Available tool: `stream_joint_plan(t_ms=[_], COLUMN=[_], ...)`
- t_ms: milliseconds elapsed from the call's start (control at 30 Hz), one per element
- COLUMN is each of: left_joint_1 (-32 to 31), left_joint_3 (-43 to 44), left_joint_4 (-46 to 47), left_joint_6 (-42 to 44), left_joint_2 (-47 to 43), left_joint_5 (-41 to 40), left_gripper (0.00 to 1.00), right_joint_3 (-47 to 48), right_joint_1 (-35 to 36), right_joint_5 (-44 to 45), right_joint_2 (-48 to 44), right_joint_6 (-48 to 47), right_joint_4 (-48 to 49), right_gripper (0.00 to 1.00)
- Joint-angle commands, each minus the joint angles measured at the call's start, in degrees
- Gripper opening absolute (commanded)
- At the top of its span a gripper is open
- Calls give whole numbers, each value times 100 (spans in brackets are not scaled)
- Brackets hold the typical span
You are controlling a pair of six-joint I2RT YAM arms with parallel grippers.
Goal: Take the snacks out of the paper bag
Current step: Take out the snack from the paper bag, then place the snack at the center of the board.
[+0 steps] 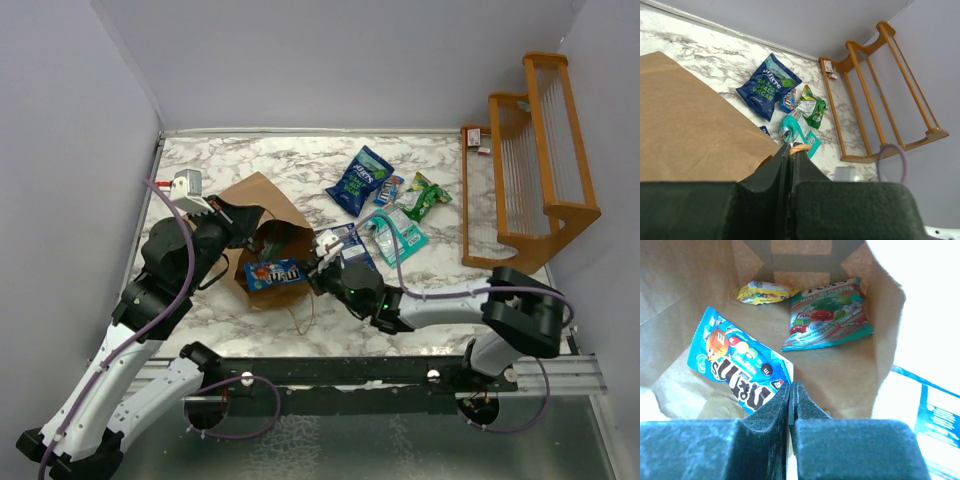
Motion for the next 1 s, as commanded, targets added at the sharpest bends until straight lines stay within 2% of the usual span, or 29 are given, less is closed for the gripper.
stream_joint_plan(t_ms=[0,300,533,733,900,967], left_joint_1=[9,10,10,3,11,11], left_joint_3=[-15,-54,-73,-75,-27,-23], left_joint_4=[52,-16,25,-15,-58,-61], left_joint_6=[-80,-96,-130,-133,-104,-93], left_joint_2=[-92,-184,-190,-205,-213,-218], left_joint_5=[-82,-209,-200,-257,-307,-298], left_gripper=[0,0,0,0,0,0], right_joint_3=[-659,-1315,-1196,-1253,-1457,-1394], right_joint_1=[21,17,20,19,-12,-189], right_joint_5=[73,376,1433,2441,3566,3965], right_joint_2=[-1203,-3486,-4788,-4956,-4483,-4141], right_joint_6=[-219,-773,-1370,-1829,-1920,-1588], right_joint_4=[-142,-1180,-1505,-739,72,-62], right_gripper=[1,1,1,1,1,1])
